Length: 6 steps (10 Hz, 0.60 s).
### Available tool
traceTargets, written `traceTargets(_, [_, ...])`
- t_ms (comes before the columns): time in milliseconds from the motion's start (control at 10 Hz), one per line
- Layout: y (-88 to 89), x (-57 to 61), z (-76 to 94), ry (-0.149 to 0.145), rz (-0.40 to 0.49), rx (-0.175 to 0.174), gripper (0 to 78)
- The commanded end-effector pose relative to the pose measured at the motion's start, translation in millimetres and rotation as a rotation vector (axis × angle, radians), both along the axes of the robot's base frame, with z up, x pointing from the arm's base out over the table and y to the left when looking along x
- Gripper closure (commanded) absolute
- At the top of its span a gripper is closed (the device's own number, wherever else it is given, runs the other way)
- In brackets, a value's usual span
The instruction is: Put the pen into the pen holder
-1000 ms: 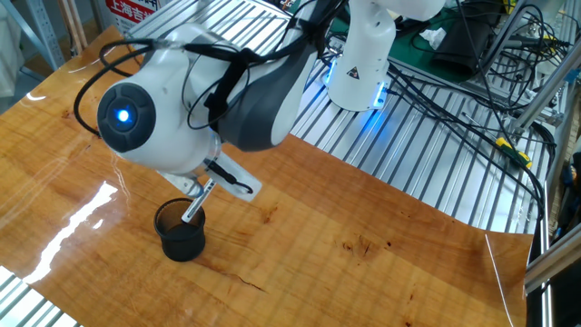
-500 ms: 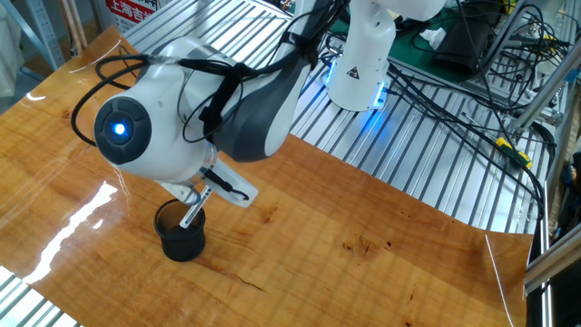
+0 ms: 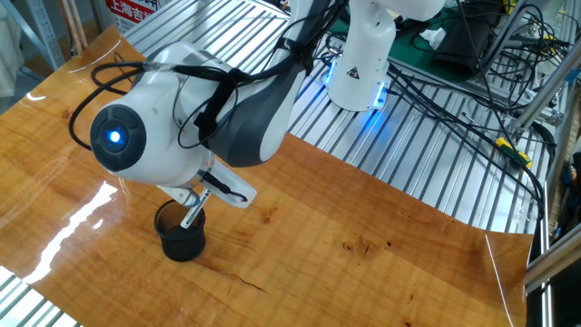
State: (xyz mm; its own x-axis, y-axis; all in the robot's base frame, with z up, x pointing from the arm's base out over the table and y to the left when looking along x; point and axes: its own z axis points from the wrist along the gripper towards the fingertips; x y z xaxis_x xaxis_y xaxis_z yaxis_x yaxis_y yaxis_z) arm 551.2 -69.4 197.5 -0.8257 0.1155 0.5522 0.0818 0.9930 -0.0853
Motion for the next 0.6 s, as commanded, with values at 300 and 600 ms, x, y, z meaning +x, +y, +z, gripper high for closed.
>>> traceTargets(300, [-8.5, 10.3, 19.5, 0.03, 0.009, 0.007, 74.7])
traceTargets(600, [-9.9, 11.6, 23.0, 0.039, 0.003, 0.004, 74.7])
